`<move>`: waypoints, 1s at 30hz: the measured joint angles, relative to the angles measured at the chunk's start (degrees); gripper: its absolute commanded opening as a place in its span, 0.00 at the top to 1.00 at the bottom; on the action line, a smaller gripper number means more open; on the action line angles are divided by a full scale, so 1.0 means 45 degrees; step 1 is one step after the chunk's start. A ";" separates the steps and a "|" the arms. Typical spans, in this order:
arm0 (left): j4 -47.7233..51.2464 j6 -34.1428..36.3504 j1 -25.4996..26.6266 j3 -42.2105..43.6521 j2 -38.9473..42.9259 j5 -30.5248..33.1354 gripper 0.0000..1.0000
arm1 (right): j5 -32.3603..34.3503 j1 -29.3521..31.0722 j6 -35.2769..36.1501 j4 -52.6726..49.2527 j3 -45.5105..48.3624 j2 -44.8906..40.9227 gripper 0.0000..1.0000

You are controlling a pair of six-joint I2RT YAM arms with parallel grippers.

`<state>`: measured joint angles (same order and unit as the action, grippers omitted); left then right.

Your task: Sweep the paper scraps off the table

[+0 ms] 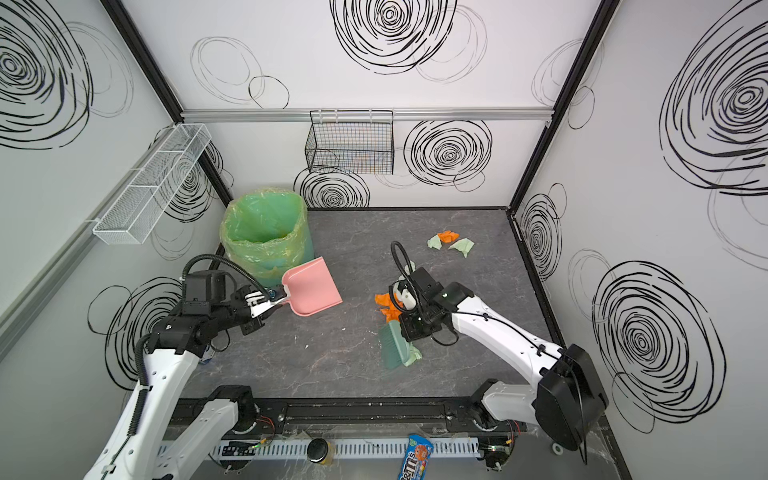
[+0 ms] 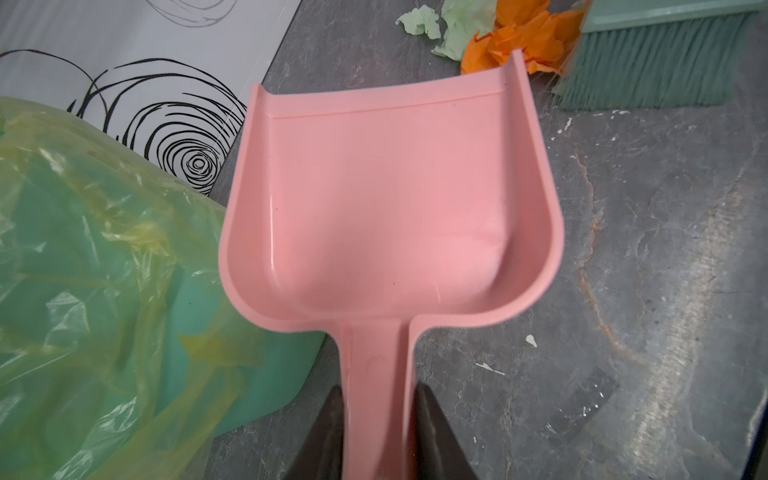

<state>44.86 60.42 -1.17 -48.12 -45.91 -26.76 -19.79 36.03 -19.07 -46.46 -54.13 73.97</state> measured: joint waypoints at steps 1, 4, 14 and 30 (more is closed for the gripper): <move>0.0000 0.0000 0.0000 0.0000 0.0000 0.0000 1.00 | 0.0185 -0.0219 0.0053 0.0034 -0.0209 0.0199 1.00; -0.0005 0.0000 0.0000 0.0049 0.0107 0.0024 1.00 | 0.0466 -0.1001 0.0398 0.0194 -0.0636 0.0602 1.00; -0.0005 0.0010 0.0000 0.0262 0.0238 0.0223 1.00 | -0.1355 -0.2089 0.1467 0.0641 -0.1137 0.0155 1.00; -0.0029 -0.0160 0.0136 0.0262 -0.0073 0.0073 1.00 | -0.1156 -0.0918 -0.0170 -0.1404 0.0185 -0.5134 1.00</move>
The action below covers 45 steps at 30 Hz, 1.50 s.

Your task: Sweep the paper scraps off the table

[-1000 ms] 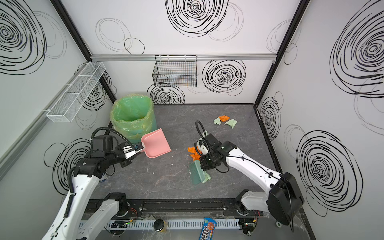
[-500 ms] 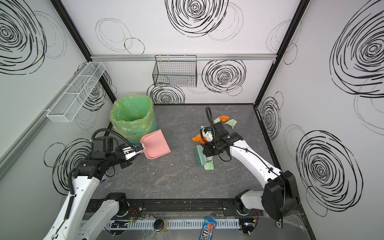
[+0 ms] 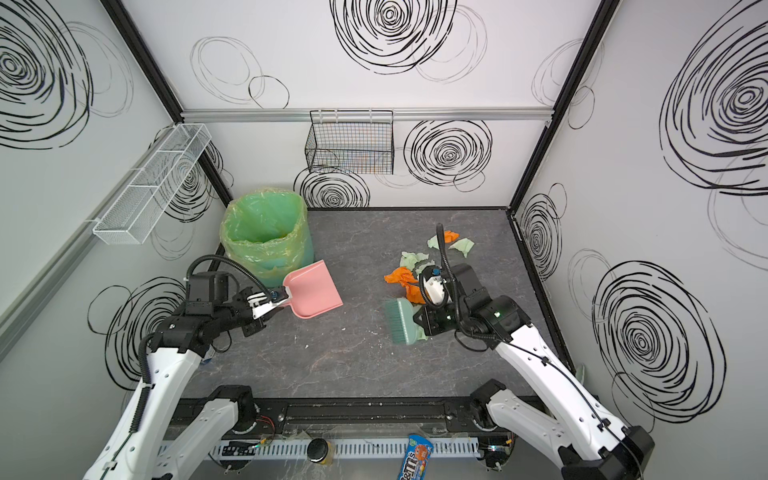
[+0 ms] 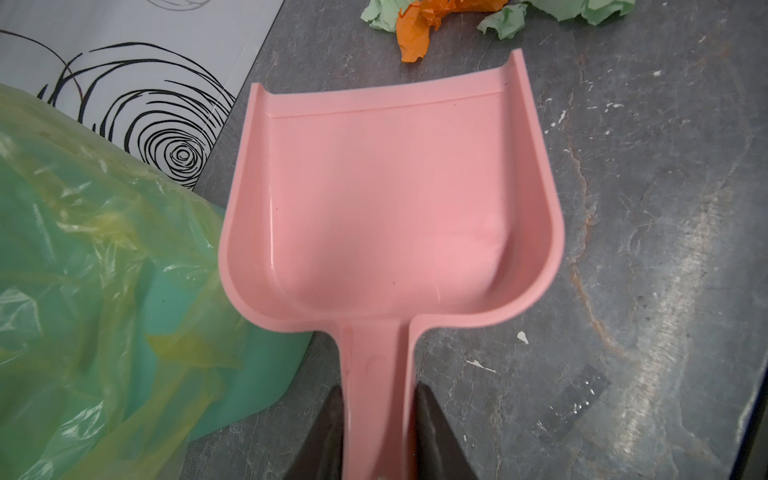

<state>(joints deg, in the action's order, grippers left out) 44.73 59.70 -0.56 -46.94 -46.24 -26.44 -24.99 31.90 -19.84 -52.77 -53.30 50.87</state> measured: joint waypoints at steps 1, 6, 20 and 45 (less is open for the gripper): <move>-0.0005 -0.0024 0.0024 0.0000 0.0000 0.0000 1.00 | 0.0296 0.0253 -0.0398 -0.0306 0.0219 -0.0321 1.00; -0.0097 -0.0185 0.0223 0.0000 -0.0039 -0.0015 1.00 | 0.1258 0.0729 -0.2055 -0.0884 0.1073 -0.2059 1.00; -0.0282 -0.0743 0.0874 -0.0010 0.0141 0.0185 1.00 | 0.3279 0.0850 -0.3978 0.0597 0.3434 -0.2297 1.00; -0.0568 -0.1413 0.2040 0.1122 0.0233 0.0325 1.00 | 0.5304 0.0029 -0.2084 0.4964 0.1307 0.1690 1.00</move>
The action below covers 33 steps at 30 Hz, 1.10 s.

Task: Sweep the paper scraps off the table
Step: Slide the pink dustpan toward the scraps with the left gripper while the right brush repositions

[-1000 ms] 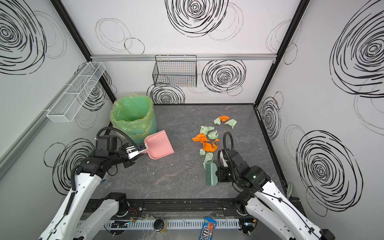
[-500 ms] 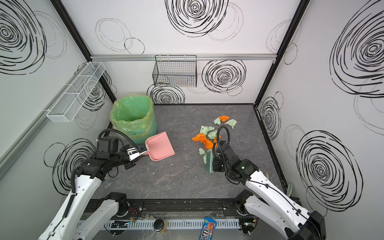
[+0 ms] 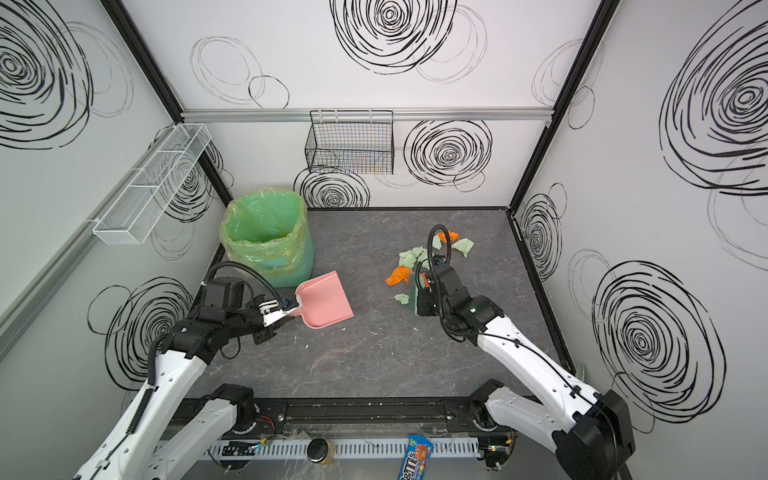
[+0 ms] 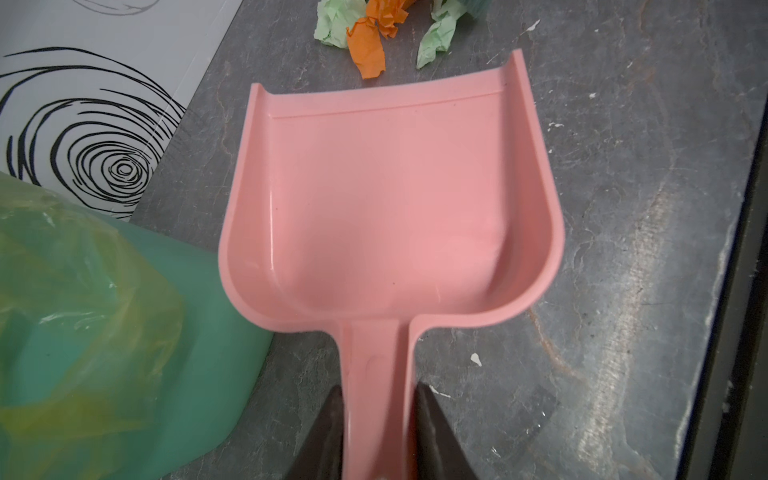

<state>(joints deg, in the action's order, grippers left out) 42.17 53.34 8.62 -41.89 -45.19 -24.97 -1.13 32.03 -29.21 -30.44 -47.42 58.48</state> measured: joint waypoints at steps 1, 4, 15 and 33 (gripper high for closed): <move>-0.0083 -0.0053 0.0175 0.0131 -0.0049 0.0044 1.00 | -0.0117 -0.0039 0.0073 -0.0005 -0.0121 -0.0073 1.00; -0.0442 -0.0296 0.0840 0.0646 -0.0296 0.0272 1.00 | -0.0549 -0.0155 0.0262 -0.0029 -0.0641 -0.0374 1.00; -0.2467 -0.2074 0.3944 0.1452 -0.2662 0.2030 1.00 | 0.0971 -0.1554 0.2035 -0.0860 -0.5314 0.2273 1.00; -0.4333 -0.4794 0.5032 -0.1297 -0.6149 0.4235 1.00 | 0.7786 -0.3798 1.0700 0.1409 -1.0637 1.1978 1.00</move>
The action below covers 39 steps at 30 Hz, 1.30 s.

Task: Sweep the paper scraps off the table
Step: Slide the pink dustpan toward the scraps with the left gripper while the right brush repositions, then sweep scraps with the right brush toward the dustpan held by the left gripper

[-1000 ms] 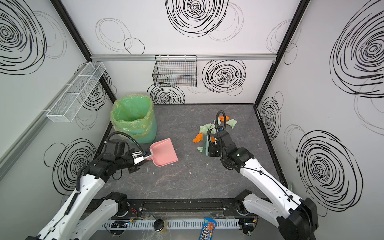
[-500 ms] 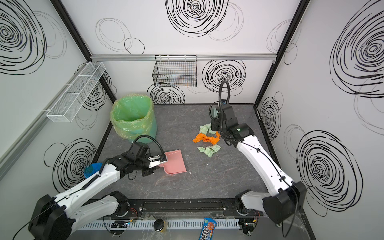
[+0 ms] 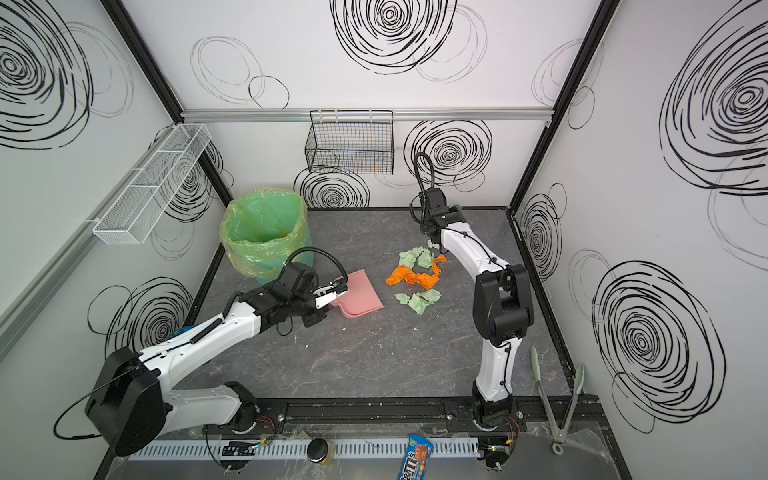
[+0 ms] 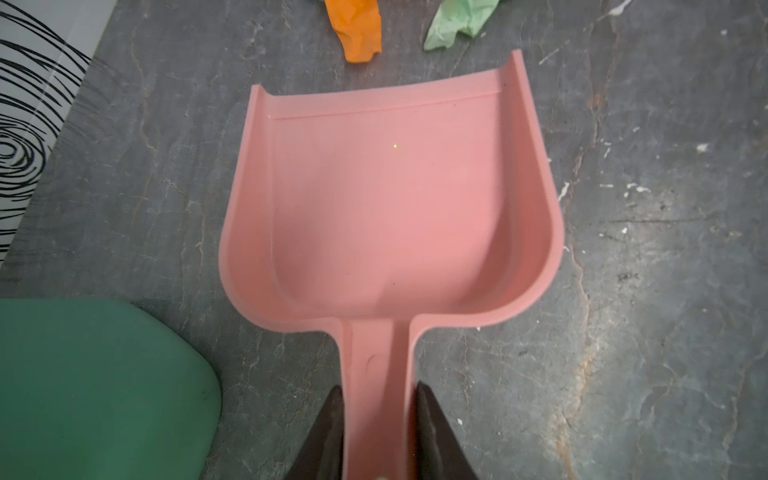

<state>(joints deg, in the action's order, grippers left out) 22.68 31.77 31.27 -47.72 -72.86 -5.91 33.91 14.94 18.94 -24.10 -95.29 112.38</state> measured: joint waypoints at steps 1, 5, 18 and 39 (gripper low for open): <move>-0.0044 -0.0068 0.0005 -0.0019 0.0000 -0.0010 1.00 | 0.0068 -0.0073 0.0423 0.0112 -0.0321 0.0389 1.00; -0.0019 -0.0272 0.0034 -0.0019 -0.0024 -0.0063 1.00 | 0.0379 -0.0525 0.1753 0.0403 -0.2103 0.2210 1.00; -0.0073 -0.0423 0.0078 0.0340 -0.0282 -0.0131 1.00 | 0.0690 -0.0631 0.2161 0.0238 -0.1409 0.3866 1.00; -0.0923 -0.0413 0.0627 0.0214 -0.2613 0.0180 1.00 | 0.0301 0.0316 0.1297 0.0175 0.0860 0.2278 1.00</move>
<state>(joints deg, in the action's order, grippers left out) 18.52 29.91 34.09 -46.76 -84.62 -5.10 35.27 16.36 24.77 -23.31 -91.42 122.63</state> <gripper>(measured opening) 0.271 0.103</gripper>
